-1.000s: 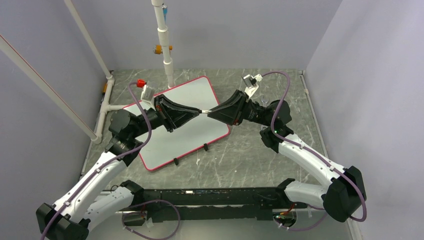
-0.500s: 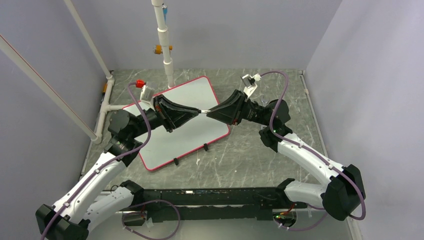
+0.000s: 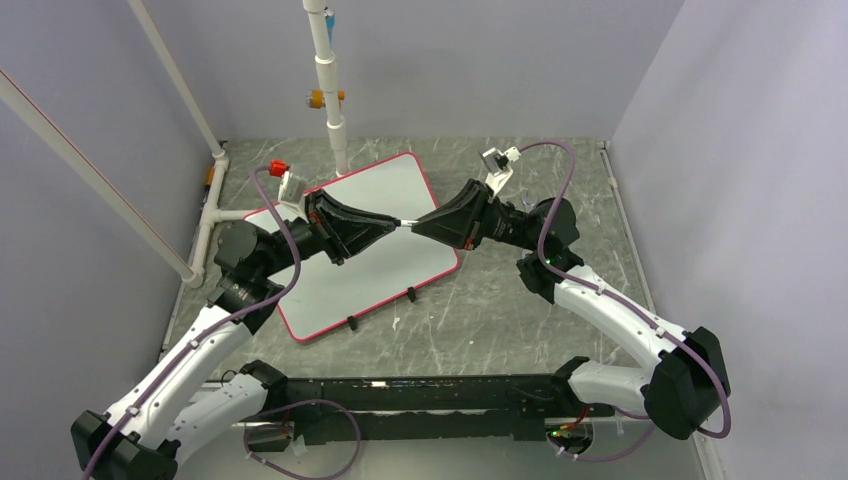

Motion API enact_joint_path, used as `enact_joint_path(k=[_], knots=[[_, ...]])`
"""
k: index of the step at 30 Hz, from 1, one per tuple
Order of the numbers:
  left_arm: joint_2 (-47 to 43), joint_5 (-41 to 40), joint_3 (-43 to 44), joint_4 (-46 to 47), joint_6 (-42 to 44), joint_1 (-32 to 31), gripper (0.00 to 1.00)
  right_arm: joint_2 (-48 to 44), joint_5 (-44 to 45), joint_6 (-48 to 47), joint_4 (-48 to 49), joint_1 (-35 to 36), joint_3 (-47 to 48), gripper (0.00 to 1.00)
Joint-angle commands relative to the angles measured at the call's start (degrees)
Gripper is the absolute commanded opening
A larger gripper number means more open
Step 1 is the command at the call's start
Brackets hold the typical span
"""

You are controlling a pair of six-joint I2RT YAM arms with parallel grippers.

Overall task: Write a sentence on the whiteboard
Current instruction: Open the pen cap from the whiteboard marker.

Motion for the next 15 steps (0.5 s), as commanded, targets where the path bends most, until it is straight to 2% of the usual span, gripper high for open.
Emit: enact_joint_path(k=[1,15], knots=[[0.7,-1.1,-1.4,-2.3,2.0,0.0,0.00,-0.1,-0.3,0.3,5.3,1.7,3.5,0.21],[0.5,-1.5,-3.2,-1.9,2.0,-0.1,0.00,0.8,0.2,1.7,7.8,1.9,3.4,0.21]])
